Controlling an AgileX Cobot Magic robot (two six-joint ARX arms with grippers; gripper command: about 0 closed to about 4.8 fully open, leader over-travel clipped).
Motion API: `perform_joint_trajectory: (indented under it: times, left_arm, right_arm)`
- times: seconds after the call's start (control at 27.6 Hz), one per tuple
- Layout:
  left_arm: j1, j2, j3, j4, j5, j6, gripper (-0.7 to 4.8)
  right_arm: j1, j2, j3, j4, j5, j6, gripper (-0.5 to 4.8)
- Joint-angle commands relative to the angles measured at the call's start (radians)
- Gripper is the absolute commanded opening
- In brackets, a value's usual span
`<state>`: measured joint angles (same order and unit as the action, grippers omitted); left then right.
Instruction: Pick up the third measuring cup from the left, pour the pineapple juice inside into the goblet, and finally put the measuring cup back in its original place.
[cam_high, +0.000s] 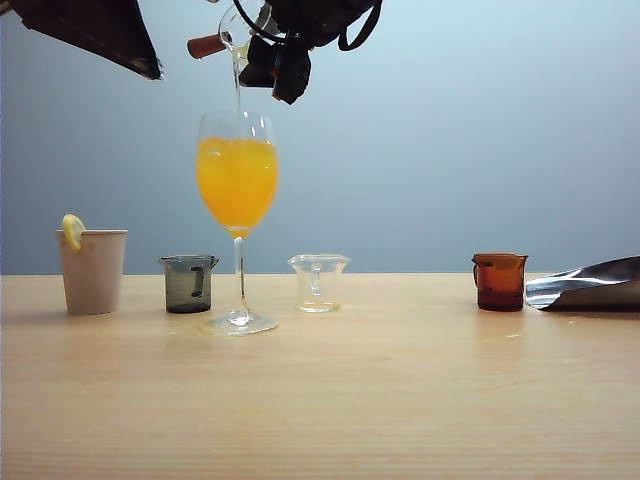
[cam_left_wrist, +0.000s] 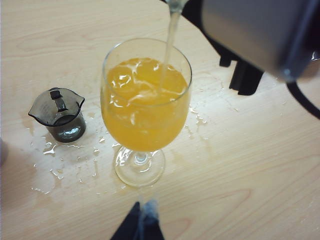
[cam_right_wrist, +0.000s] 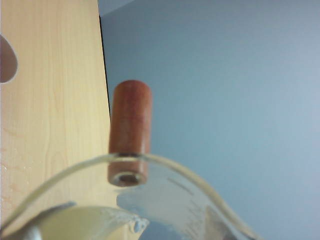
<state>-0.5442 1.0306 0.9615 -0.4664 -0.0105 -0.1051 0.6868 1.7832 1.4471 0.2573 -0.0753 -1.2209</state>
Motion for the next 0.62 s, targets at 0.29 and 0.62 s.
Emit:
perform_joint_trajectory:
  times: [0.29, 0.62]
  left_arm:
    - [-0.001, -0.002, 0.005, 0.012, -0.001, 0.003, -0.05]
    - [-0.001, -0.002, 0.005, 0.012, -0.001, 0.003, -0.05]
  right_arm:
    - [-0.008, 0.000, 0.005, 0.043, -0.006, -0.045, 1.97]
    - [-0.012, 0.012, 0.005, 0.068, -0.017, -0.079, 1.97]
